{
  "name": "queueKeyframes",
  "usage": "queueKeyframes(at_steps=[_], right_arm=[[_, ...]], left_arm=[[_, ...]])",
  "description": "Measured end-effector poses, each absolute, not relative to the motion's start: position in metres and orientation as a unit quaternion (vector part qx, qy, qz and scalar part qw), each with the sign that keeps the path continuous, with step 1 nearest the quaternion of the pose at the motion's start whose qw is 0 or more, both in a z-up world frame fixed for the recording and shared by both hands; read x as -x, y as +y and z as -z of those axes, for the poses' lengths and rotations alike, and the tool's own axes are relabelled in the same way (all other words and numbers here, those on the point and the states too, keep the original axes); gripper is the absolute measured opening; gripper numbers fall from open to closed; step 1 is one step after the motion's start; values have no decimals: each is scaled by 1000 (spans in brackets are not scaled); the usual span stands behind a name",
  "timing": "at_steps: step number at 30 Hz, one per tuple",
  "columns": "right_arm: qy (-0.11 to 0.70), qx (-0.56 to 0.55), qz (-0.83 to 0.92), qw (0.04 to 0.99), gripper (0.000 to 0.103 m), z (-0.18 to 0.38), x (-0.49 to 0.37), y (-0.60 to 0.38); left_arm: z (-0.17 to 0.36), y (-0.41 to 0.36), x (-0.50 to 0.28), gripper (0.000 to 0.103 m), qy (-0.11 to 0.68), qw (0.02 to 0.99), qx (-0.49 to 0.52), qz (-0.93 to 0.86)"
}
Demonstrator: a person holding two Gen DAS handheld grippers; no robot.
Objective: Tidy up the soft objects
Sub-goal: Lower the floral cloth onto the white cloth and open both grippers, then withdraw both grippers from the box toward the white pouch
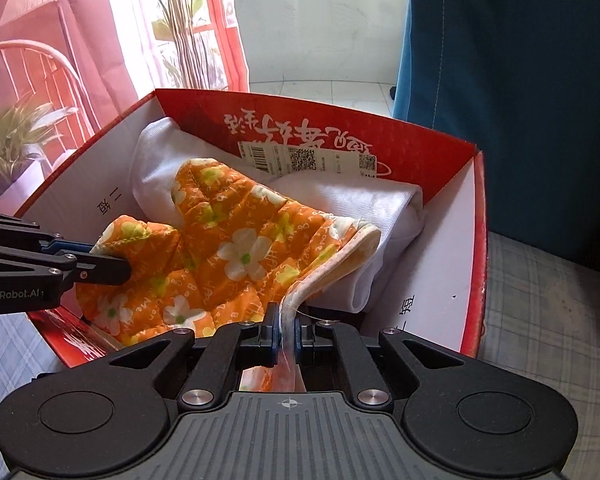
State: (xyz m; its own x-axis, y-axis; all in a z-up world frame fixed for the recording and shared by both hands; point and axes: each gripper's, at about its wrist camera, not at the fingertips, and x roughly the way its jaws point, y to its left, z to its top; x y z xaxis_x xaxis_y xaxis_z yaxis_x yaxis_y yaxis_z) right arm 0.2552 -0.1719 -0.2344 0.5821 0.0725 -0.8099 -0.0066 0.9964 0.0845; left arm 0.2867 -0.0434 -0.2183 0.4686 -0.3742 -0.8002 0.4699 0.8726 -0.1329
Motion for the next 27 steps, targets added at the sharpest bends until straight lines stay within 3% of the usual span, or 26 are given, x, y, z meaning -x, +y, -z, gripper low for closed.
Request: queueKeyframes(at_steps=[10,13,17,21,27], right_arm=[[490,-45,-14,870,7,243,-265,-174],[489,-40,-9,871,7,243,-266,-173],[474,-32,0,880,16,236,-257,-171],[452,-19,0,892,26,223,-247,-169],[404,-5,2,915,52,194,-223,-168]], left_arm=[[228,-43,-293,15,472,848,-53,234],[224,-43,-291,19,466,851,-54,235],[215,-40,-287,57,452,857,-40,243],[201,-40,-277,67,429,868,-42,247],[176,-31,-256,80,388,887,-44,246]])
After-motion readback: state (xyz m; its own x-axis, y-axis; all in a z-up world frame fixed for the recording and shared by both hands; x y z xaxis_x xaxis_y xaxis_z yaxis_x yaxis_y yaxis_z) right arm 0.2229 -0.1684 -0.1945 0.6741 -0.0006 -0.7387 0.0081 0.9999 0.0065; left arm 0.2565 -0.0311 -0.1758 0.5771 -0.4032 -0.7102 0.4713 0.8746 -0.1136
